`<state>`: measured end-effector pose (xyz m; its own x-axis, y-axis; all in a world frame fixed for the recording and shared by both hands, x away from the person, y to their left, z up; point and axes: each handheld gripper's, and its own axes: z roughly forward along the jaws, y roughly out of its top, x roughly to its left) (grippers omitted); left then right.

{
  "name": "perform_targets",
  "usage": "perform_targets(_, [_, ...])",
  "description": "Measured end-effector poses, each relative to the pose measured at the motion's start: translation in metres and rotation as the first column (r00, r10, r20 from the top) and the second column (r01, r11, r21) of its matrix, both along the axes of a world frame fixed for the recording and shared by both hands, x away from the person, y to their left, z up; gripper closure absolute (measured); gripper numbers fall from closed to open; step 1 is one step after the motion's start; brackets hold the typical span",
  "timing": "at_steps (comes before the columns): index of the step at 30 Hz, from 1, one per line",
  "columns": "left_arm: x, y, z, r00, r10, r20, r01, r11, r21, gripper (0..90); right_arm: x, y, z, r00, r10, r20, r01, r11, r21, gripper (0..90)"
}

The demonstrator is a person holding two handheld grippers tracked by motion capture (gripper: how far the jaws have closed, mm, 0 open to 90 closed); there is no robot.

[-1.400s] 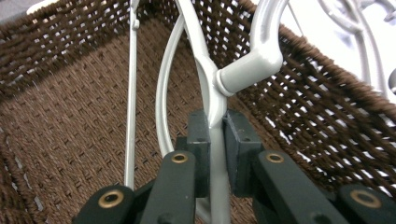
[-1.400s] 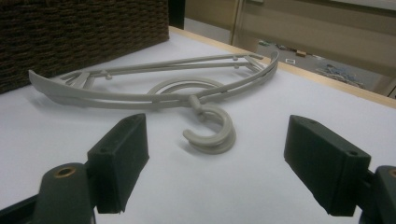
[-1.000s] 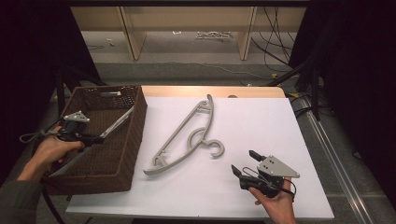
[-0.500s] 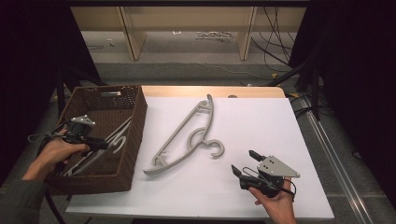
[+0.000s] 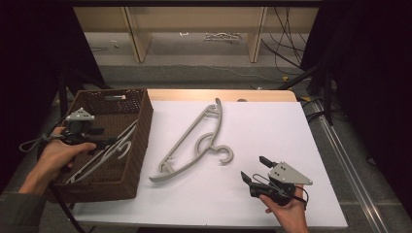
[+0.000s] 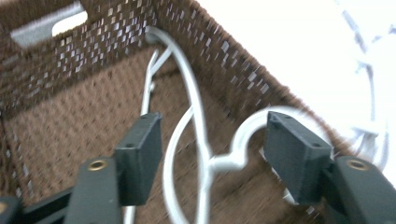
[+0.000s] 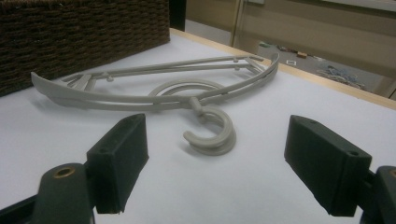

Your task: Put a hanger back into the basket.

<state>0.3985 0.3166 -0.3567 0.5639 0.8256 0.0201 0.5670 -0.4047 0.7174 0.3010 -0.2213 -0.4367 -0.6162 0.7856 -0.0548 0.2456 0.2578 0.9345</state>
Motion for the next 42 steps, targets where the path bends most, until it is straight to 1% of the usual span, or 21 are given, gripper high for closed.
perform_targets(2, [-0.008,-0.014,0.006,0.9977,0.033,0.059,-0.030,0.9983,-0.049,32.4,0.001,-0.001,0.001,0.9998,0.000,0.022,0.000,1.000,-0.008,22.5])
perform_targets(4, [-0.011,-0.018,0.009,0.9967,0.032,0.075,-0.029,0.9989,-0.038,30.8,0.001,-0.001,0.001,0.9998,0.000,0.022,0.000,1.000,-0.009,22.5])
perform_targets(7, [-0.019,-0.030,0.019,0.9929,0.006,0.119,0.000,0.9987,-0.051,29.6,0.001,-0.001,0.001,0.9998,0.000,0.022,0.000,1.000,-0.009,22.5])
perform_targets(8, [-0.023,-0.040,0.023,0.9898,0.011,0.142,0.000,0.9970,-0.077,29.2,0.001,-0.001,0.001,0.9998,0.001,0.022,0.000,1.000,-0.010,22.5])
perform_targets(10, [-0.026,-0.051,0.025,0.9877,0.002,0.157,0.012,0.9960,-0.088,26.1,-0.001,-0.001,0.001,1.0000,0.001,0.000,-0.001,1.000,-0.009,22.5])
perform_targets(11, [-0.026,-0.051,0.025,0.9877,0.002,0.157,0.012,0.9960,-0.088,26.1,-0.001,-0.001,0.001,1.0000,0.001,0.000,-0.001,1.000,-0.009,22.5])
perform_targets(12, [-0.030,-0.061,0.026,0.9869,-0.016,0.161,0.030,0.9961,-0.083,26.1,0.000,-0.001,0.001,0.9998,0.001,0.021,-0.001,1.000,-0.013,22.5])
perform_targets(14, [-0.033,-0.075,0.026,0.9850,-0.045,0.166,0.060,0.9944,-0.087,25.9,0.000,-0.001,0.001,0.9997,0.000,0.023,0.000,1.000,-0.011,22.5])
perform_targets(15, [-0.034,-0.082,0.025,0.9840,-0.046,0.172,0.066,0.9916,-0.111,25.7,0.000,-0.001,0.001,0.9998,0.000,0.022,0.000,1.000,-0.012,22.5])
perform_targets(17, [-0.035,-0.087,0.024,0.9836,-0.067,0.167,0.085,0.9911,-0.103,25.6,0.000,-0.001,0.001,0.9997,-0.004,0.026,0.004,1.000,-0.007,22.5])
perform_targets(19, [-0.037,-0.105,0.019,0.9809,-0.080,0.177,0.104,0.9862,-0.129,25.6,0.000,-0.001,0.001,0.9997,-0.003,0.025,0.003,1.000,-0.008,22.5])
perform_targets(23, [-0.037,-0.121,0.013,0.9781,-0.121,0.170,0.143,0.9817,-0.125,25.5,-0.001,-0.001,0.002,1.0000,0.002,0.003,-0.002,1.000,0.000,22.5])
perform_targets(24, [-0.036,-0.132,0.008,0.9774,-0.125,0.171,0.149,0.9798,-0.134,25.5,-0.001,-0.002,0.002,0.9999,0.002,0.015,-0.002,1.000,-0.007,22.5])
perform_targets(25, [-0.036,-0.137,0.006,0.9776,-0.131,0.164,0.154,0.9792,-0.132,25.4,0.000,-0.002,0.002,0.9998,0.001,0.022,-0.001,1.000,-0.013,22.5])
perform_targets(27, [-0.035,-0.145,0.003,0.9710,-0.160,0.178,0.176,0.9810,-0.080,25.2,-0.001,-0.001,0.002,1.0000,0.002,0.003,-0.002,1.000,0.000,22.5])
perform_targets(29, [-0.035,-0.150,0.001,0.9710,-0.167,0.171,0.184,0.9794,-0.084,25.2,-0.001,-0.001,0.002,1.0000,0.003,0.001,-0.003,1.000,-0.006,22.5])
perform_targets(34, [-0.034,-0.166,-0.006,0.9676,-0.178,0.179,0.199,0.9741,-0.107,25.2,0.000,-0.003,0.002,0.9997,0.002,0.026,-0.002,1.000,-0.010,22.5])
perform_targets(35, [-0.034,-0.172,-0.010,0.9675,-0.173,0.185,0.199,0.9711,-0.132,25.1,0.000,-0.003,0.002,0.9997,0.003,0.026,-0.002,1.000,-0.012,22.5])
perform_targets(37, [-0.034,-0.173,-0.011,0.9672,-0.177,0.182,0.205,0.9684,-0.143,24.5,-0.001,-0.003,0.002,0.9997,0.004,0.024,-0.003,1.000,-0.008,22.5])
perform_targets(38, [-0.035,-0.176,-0.013,0.9676,-0.163,0.193,0.198,0.9636,-0.180,23.7,-0.002,-0.002,0.003,1.0000,-0.001,0.006,0.001,1.000,-0.006,22.5])
perform_targets(42, [-0.036,-0.179,-0.016,0.9680,-0.160,0.193,0.200,0.9583,-0.205,23.3,-0.001,-0.002,0.002,0.9996,-0.001,0.027,0.001,1.000,-0.008,22.5])
